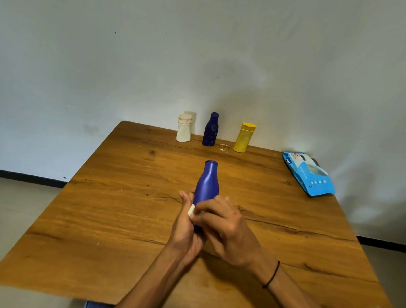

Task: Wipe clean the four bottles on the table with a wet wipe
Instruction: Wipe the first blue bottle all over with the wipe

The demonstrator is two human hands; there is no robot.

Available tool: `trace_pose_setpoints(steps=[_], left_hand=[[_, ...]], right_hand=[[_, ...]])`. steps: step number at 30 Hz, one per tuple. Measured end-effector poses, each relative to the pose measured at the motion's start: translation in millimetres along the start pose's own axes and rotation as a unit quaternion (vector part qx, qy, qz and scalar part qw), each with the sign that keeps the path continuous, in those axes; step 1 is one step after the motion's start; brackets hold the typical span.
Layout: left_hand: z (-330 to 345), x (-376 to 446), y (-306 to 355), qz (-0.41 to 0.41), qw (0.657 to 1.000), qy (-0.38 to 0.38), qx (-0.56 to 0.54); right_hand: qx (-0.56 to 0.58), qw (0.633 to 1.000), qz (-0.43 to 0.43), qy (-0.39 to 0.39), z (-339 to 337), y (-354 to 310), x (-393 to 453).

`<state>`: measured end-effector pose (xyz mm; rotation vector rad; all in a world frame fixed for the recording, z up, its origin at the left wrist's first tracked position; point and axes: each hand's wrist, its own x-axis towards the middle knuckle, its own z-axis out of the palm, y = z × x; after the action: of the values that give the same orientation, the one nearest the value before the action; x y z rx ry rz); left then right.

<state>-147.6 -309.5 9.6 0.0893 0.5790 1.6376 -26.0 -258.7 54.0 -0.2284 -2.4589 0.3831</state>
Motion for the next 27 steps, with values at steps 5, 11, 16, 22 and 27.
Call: trace_pose_setpoints(steps=[5,11,16,22,27], left_hand=[[2,0,-5,0.018,1.000,0.007,0.024],[6,-2,-4,-0.011,0.987,0.000,0.157],[-1,6,1,0.038,0.988,0.053,0.138],[-4,3,-2,0.032,0.985,0.057,0.161],[3,0,-1,0.039,0.981,0.029,0.186]], right_hand=[[-0.014,1.000,0.014,0.008,-10,20,0],[-0.039,0.992,0.098,0.067,-25,41,33],[0.046,0.995,0.052,-0.069,-19,14,23],[0.031,0.994,0.045,-0.094,-22,20,12],[0.027,0.988,0.149,0.030,-25,44,33]])
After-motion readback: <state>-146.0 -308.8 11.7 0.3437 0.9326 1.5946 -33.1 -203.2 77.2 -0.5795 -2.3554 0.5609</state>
